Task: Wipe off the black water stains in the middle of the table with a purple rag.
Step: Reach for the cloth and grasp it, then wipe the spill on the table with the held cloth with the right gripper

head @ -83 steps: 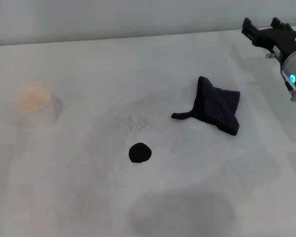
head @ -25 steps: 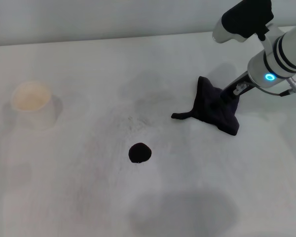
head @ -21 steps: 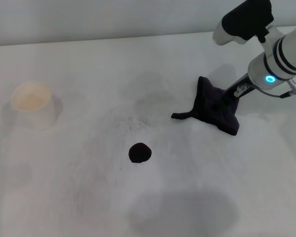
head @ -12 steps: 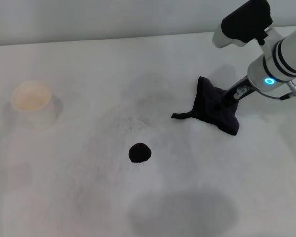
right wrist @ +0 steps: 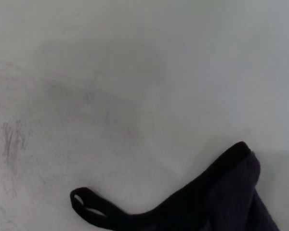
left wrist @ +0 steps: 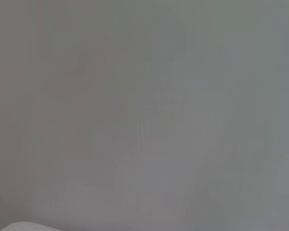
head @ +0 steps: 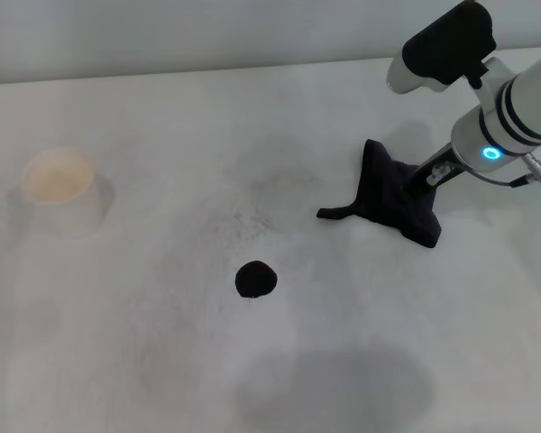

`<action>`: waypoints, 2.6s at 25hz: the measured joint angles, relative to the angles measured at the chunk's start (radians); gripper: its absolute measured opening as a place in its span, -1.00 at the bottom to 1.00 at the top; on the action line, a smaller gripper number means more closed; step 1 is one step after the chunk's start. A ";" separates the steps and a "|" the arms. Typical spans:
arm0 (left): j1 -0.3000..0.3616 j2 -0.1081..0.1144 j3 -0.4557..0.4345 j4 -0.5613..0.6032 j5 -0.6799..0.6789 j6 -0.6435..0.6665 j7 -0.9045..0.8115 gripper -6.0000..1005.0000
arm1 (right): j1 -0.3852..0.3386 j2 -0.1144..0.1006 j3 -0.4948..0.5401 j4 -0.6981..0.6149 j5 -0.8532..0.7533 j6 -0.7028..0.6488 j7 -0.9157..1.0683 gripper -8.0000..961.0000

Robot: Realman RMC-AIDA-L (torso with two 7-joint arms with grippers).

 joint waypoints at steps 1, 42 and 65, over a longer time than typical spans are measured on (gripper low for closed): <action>0.000 0.000 0.000 0.000 0.000 0.000 0.000 0.75 | 0.000 0.000 0.000 0.001 0.000 -0.002 0.000 -0.50; -0.015 0.005 0.000 0.009 0.000 0.005 0.001 0.75 | 0.124 0.014 -0.275 -0.014 0.497 0.128 -0.372 -0.77; -0.016 0.005 0.000 0.011 0.000 0.005 0.002 0.75 | 0.140 0.008 -0.417 0.085 0.504 -0.142 -0.316 -0.77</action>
